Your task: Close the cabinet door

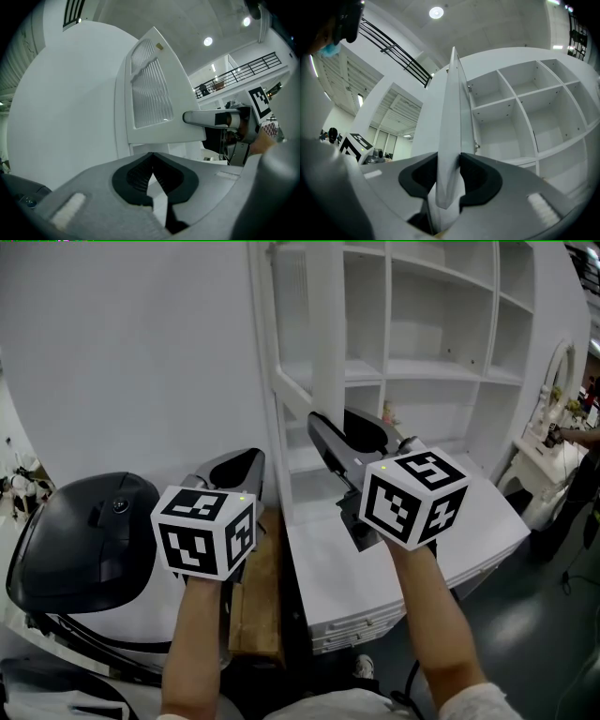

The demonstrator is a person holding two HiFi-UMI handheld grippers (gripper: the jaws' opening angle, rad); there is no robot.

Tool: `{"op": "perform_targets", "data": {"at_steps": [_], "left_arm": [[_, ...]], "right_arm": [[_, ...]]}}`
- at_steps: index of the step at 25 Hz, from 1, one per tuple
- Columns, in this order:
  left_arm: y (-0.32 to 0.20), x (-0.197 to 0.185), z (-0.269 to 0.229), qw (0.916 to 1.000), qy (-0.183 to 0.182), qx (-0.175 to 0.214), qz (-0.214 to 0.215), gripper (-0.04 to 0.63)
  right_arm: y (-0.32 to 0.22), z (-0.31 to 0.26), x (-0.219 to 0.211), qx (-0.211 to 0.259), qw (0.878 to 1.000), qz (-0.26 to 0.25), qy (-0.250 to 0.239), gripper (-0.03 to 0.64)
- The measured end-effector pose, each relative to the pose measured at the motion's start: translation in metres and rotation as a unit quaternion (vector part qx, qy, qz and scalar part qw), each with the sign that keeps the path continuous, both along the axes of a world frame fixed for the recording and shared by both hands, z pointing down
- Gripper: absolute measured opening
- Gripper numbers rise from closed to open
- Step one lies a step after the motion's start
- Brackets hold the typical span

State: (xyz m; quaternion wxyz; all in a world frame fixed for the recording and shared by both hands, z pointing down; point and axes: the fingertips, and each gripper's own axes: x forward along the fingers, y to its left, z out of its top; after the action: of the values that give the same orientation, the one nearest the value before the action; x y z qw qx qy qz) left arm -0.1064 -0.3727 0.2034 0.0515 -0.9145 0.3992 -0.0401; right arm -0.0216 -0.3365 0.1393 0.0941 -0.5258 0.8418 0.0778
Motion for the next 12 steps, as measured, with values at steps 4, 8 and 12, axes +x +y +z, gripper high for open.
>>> {"op": "perform_targets", "data": {"at_steps": [4,8,12], "left_arm": [[-0.004,0.012,0.0,1.0,-0.001,0.004,0.0,0.005],[-0.008,0.029,0.001,1.0,-0.003,0.007,0.006,0.005],[-0.013,0.049,-0.002,0.9999,-0.001,0.008,0.012,0.005]], "right_arm": [[-0.002,0.002,0.01,-0.001,1.0,-0.002,0.001,0.118],[-0.003,0.003,0.022,-0.002,1.0,-0.005,0.002,0.109],[-0.007,0.002,0.041,-0.005,1.0,-0.004,0.004,0.097]]}}
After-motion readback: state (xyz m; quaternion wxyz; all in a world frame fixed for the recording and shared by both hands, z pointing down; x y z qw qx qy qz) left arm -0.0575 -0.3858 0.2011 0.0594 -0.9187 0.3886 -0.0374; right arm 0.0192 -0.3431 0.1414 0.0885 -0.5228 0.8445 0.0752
